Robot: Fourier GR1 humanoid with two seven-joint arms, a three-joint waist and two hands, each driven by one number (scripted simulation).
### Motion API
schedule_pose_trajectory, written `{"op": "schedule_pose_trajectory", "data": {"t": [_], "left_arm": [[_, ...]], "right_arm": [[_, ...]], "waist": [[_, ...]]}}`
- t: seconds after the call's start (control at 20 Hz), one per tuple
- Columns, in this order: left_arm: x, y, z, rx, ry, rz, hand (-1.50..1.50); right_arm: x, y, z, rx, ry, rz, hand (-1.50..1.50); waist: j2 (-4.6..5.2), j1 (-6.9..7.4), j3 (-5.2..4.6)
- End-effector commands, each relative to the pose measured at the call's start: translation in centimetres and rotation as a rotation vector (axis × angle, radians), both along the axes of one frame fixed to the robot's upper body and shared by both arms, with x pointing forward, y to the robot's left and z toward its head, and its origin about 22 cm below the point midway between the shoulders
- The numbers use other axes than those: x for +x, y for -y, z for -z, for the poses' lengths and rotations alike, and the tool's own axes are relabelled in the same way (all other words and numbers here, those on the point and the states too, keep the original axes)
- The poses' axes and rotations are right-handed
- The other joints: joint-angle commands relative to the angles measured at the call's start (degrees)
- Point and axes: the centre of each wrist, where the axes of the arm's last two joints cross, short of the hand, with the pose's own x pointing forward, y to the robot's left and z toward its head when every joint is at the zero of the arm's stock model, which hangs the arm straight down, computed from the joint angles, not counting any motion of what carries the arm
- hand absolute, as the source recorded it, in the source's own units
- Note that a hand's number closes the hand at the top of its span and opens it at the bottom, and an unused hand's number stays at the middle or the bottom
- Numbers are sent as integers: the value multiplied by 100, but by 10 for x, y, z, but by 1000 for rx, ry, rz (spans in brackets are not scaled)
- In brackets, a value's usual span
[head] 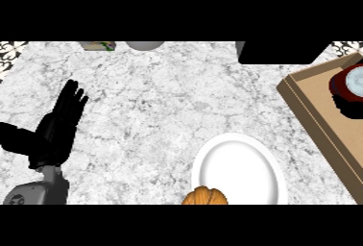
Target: Pick the can from the plate and place it in the cardboard box
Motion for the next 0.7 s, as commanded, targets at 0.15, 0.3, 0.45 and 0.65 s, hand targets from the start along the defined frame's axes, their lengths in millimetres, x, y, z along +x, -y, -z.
{"op": "schedule_pose_trajectory", "data": {"t": [0.15,0.3,0.45,0.65], "left_arm": [[3,9,-7,-5,23,14,0],[14,6,-9,-11,3,8,0],[3,1,-5,-2,14,-6,0],[0,8,6,-3,-7,-4,0]], "right_arm": [[22,44,37,-152,-436,114,-150],[31,58,51,-50,-426,67,-150],[46,67,70,36,-294,40,-150],[39,72,47,104,19,-43,-150]], "waist": [[40,123,-1],[3,-3,0],[17,66,5],[5,4,10]]}}
